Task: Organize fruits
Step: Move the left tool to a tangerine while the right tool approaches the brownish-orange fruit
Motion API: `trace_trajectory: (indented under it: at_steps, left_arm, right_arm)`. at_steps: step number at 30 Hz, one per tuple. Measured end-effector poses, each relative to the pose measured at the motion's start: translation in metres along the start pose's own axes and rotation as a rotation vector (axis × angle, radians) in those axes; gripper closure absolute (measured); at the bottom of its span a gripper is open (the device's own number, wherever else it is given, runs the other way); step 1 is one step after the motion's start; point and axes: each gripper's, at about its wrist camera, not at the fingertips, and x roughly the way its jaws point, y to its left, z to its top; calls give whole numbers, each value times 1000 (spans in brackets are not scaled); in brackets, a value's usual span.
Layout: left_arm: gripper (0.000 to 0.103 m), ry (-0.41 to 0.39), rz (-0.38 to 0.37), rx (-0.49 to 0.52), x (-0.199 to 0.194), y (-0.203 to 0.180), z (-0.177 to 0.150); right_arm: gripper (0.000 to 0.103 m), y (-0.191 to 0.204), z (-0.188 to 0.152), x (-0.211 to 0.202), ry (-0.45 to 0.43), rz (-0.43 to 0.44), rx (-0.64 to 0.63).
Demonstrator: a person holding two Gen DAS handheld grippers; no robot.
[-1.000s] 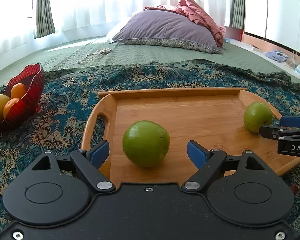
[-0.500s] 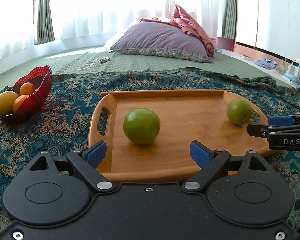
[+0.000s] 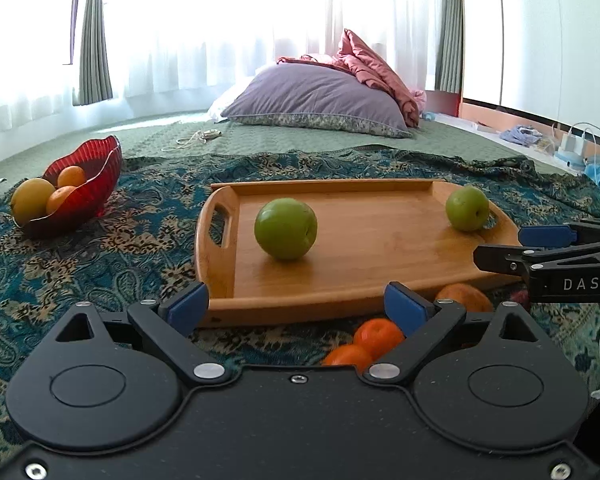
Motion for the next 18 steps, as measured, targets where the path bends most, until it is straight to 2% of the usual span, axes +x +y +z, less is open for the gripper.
trace_trajectory:
  at_steps: [9,18]
  left_arm:
    - [8,-1,6,23,-15,-3,-20]
    - [8,-2,17,48,-24,-4,-36]
  right_arm:
    - [15,21,-21,-7,-26,22,-52]
    - [15,42,-39,-10,-71,-7,-123]
